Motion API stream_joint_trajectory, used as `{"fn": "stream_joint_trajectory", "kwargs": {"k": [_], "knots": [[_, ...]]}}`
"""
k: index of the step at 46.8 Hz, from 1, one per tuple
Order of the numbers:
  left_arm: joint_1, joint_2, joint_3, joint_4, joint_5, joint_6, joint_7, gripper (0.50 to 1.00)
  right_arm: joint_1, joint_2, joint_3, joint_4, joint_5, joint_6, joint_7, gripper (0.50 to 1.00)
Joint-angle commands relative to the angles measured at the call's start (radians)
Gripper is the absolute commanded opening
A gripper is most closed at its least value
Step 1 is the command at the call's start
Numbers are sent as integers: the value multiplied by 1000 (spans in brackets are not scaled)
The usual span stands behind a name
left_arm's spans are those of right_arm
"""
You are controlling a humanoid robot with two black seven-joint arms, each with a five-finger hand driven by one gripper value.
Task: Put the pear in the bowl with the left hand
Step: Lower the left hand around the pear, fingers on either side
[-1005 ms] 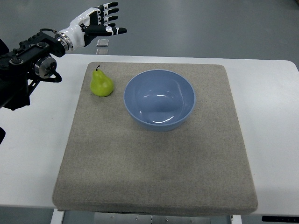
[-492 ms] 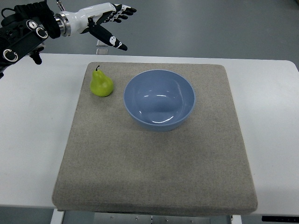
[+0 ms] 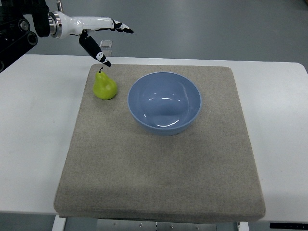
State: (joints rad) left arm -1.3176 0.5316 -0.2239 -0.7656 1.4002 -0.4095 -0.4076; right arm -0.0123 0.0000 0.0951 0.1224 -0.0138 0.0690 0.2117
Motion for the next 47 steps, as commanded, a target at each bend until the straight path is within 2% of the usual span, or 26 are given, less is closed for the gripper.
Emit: {"fn": "stream_joint_trajectory", "kwargs": {"k": [1, 23, 33, 47], "knots": [[-5, 21, 53, -6, 8, 0, -42, 981, 0, 0, 0, -1, 0, 0, 0, 926], [4, 50, 144, -17, 13, 8, -63, 981, 0, 0, 0, 0, 0, 0, 0, 926], [11, 36, 146, 8, 13, 60, -62, 981, 0, 0, 0, 0, 0, 0, 0, 926], [57, -4, 144, 69, -4, 67, -62, 981, 0, 0, 0, 0, 0, 0, 0, 926]]}}
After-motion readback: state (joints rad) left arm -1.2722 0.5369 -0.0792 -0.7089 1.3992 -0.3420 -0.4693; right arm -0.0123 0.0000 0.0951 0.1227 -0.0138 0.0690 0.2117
